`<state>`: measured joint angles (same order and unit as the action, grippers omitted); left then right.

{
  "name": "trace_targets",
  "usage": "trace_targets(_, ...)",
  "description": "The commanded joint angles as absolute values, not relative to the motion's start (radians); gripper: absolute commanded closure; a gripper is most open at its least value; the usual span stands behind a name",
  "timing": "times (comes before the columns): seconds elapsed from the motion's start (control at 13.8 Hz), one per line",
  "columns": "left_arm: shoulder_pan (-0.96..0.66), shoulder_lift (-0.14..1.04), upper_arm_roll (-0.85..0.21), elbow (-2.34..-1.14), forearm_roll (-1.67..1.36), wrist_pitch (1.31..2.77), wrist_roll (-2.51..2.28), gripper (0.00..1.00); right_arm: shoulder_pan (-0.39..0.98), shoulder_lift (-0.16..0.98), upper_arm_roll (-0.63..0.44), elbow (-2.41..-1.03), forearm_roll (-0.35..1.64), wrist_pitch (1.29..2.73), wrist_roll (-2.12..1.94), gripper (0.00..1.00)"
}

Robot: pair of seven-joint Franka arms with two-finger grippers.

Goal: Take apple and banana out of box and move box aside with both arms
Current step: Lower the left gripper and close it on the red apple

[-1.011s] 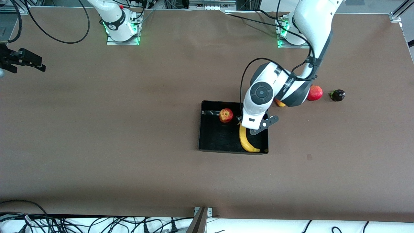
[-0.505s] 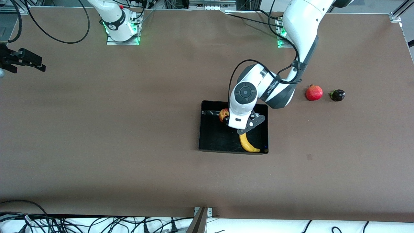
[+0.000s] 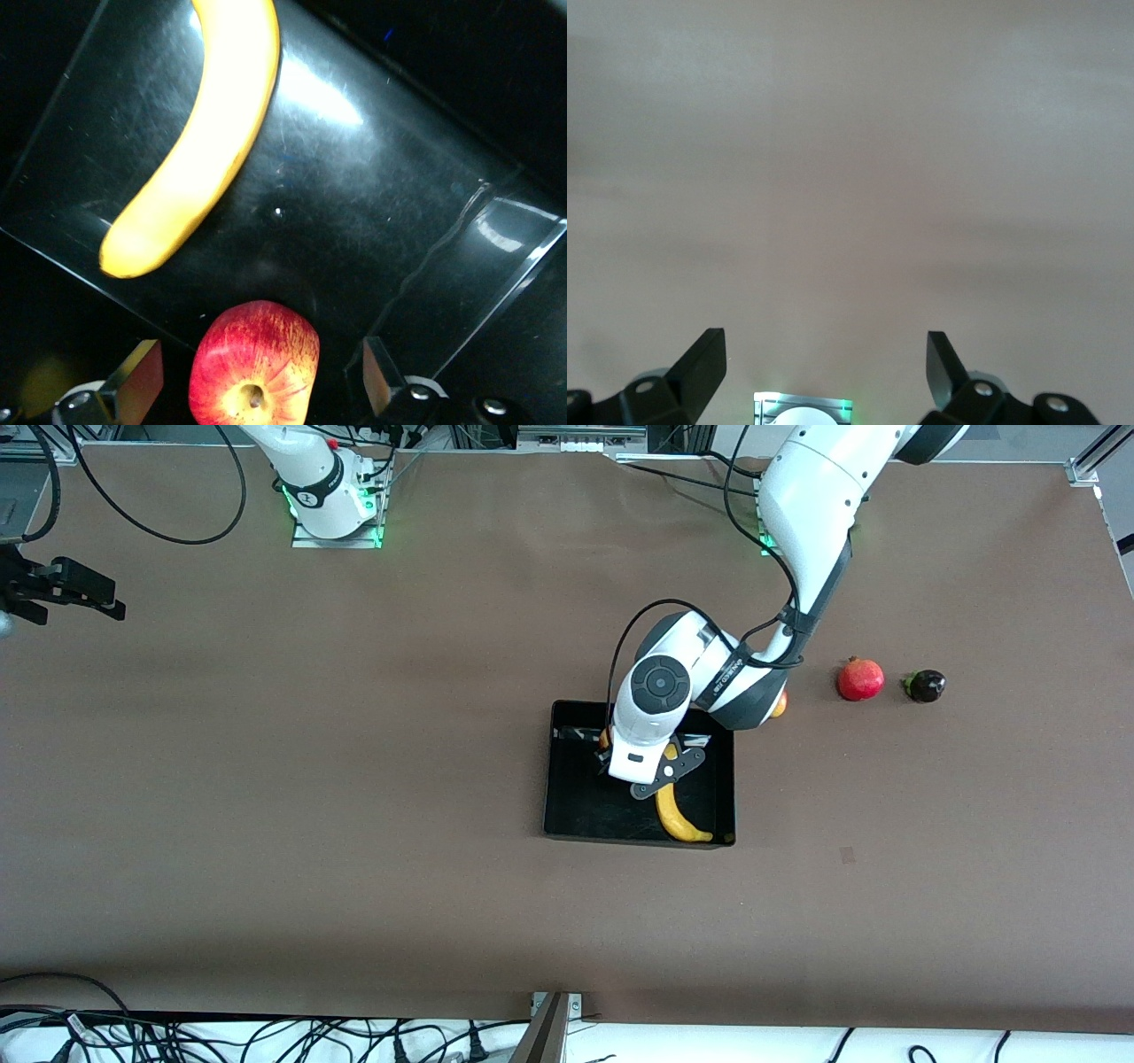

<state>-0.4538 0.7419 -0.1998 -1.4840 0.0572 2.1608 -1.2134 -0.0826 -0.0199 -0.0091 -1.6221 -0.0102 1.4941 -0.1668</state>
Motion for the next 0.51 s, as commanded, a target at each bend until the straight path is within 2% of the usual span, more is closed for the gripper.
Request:
trace_targets(0.0,-0.462,0.776,-0.201,-1.459,0.046,2.193,-1.226,0.0,-0.084,-0.021,-0.009,-1.612,-0.003,1.474,-0.173,0.0)
trace_targets(0.43,-0.462,0.781,-0.218,-1.508,0.046,2.237,-1.241,0.0,-0.084,-0.021,-0.011,-1.612,-0.003,1.474,-0.173,0.0)
